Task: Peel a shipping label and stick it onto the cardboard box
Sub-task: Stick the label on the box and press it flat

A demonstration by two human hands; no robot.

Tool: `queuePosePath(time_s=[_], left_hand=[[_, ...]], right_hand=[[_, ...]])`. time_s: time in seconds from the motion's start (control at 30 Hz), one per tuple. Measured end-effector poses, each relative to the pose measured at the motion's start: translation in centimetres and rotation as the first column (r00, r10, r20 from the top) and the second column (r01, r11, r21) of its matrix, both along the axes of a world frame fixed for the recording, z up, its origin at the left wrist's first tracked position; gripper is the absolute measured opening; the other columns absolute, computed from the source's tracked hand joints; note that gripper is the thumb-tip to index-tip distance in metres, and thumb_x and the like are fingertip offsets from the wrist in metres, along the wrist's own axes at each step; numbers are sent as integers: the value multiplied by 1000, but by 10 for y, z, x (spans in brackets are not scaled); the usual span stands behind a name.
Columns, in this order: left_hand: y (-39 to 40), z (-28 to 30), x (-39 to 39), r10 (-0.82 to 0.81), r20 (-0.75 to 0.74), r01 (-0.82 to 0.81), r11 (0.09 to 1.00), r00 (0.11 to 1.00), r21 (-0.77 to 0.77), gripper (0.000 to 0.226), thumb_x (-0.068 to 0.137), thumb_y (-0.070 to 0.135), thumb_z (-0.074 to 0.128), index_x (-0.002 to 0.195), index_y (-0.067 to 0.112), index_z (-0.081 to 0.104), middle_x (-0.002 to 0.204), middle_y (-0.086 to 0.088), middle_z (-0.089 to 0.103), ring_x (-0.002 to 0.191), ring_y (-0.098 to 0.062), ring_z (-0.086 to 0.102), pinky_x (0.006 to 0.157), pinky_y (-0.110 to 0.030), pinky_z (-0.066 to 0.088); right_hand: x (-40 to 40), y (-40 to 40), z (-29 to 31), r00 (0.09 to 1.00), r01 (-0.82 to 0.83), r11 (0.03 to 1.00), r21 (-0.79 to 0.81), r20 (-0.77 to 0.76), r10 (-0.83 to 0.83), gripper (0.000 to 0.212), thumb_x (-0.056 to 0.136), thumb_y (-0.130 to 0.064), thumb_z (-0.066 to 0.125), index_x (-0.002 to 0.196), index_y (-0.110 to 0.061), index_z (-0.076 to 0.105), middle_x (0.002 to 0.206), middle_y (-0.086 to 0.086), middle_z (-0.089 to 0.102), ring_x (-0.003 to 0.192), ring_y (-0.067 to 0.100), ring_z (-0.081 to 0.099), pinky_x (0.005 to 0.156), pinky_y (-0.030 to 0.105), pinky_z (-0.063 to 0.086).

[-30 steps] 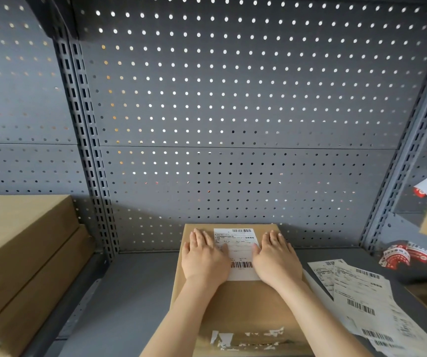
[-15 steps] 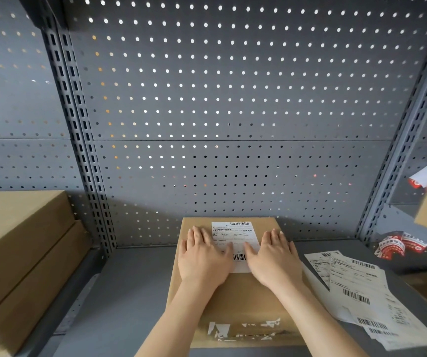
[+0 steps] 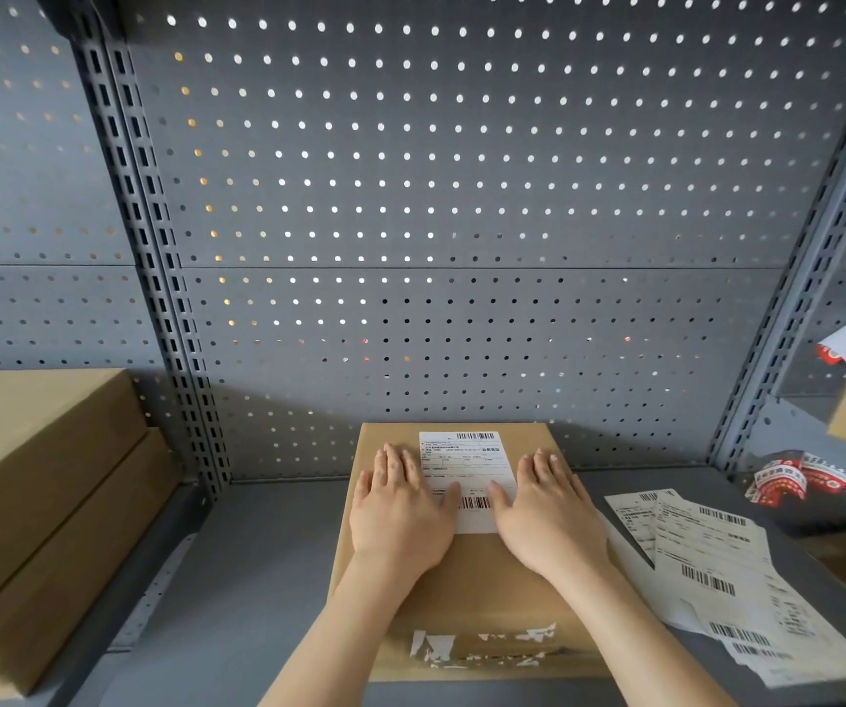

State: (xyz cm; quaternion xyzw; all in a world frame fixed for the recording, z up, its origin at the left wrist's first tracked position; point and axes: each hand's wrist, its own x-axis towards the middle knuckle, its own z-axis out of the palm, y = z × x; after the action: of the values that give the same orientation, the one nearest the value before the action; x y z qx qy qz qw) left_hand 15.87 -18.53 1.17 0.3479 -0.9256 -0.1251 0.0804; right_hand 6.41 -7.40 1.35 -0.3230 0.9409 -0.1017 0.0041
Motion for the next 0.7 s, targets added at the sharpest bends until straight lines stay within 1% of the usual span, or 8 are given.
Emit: queuePosePath(time_s=[0.17, 0.3, 0.4, 0.5, 0.57, 0.7], left_hand=[[-15, 3, 13, -115, -5, 115, 993, 993, 14, 59, 101, 40, 20, 150, 8, 12, 161, -8, 4, 149, -17, 2, 119, -31, 4], [-22, 6, 21, -164, -34, 166, 986, 986, 33, 53, 102, 30, 21, 150, 8, 13, 161, -6, 7, 148, -15, 4, 118, -27, 5], [-10, 6, 23, -109, -64, 111, 993, 992, 29, 59, 101, 38, 20, 151, 8, 10, 161, -7, 8, 148, -16, 4, 119, -29, 4], [10, 5, 22, -32, -61, 35, 999, 998, 34, 74, 96, 54, 20, 151, 6, 4, 161, -9, 2, 149, -17, -1, 120, -32, 1], [19, 4, 20, 7, -38, -6, 1000, 999, 23, 82, 93, 59, 20, 150, 4, -1, 161, -10, -4, 149, -17, -5, 120, -32, -2], [24, 2, 18, 50, -22, -50, 999, 998, 15, 87, 90, 62, 22, 150, 4, -4, 161, -10, -6, 148, -18, -7, 120, -33, -3]], right_hand=[[-11, 12, 1, 996, -77, 997, -2, 40, 77, 54, 102, -32, 15, 151, -11, 11, 161, 3, 4, 148, 15, 0, 119, 32, 3], [-16, 18, 2, 992, -104, 994, -31, 67, 106, 50, 103, -27, 17, 151, -13, 14, 161, 1, 6, 148, 14, 2, 120, 32, 5], [-6, 20, 5, 997, -47, 997, -58, 59, 50, 55, 101, -36, 18, 150, -11, 16, 161, 2, 10, 148, 14, 4, 120, 34, 4], [16, 17, 8, 998, 6, 999, -36, 62, -4, 71, 96, -52, 17, 150, -7, 12, 161, 7, 7, 148, 17, 2, 120, 36, 2], [27, 15, 7, 998, 30, 1000, -11, 59, -29, 80, 93, -60, 16, 151, -5, 7, 161, 9, 4, 148, 18, -1, 121, 38, 0], [33, 14, 7, 999, 48, 999, 13, 26, -48, 84, 91, -63, 18, 150, -5, 6, 161, 9, 3, 148, 19, -2, 121, 39, 1]])
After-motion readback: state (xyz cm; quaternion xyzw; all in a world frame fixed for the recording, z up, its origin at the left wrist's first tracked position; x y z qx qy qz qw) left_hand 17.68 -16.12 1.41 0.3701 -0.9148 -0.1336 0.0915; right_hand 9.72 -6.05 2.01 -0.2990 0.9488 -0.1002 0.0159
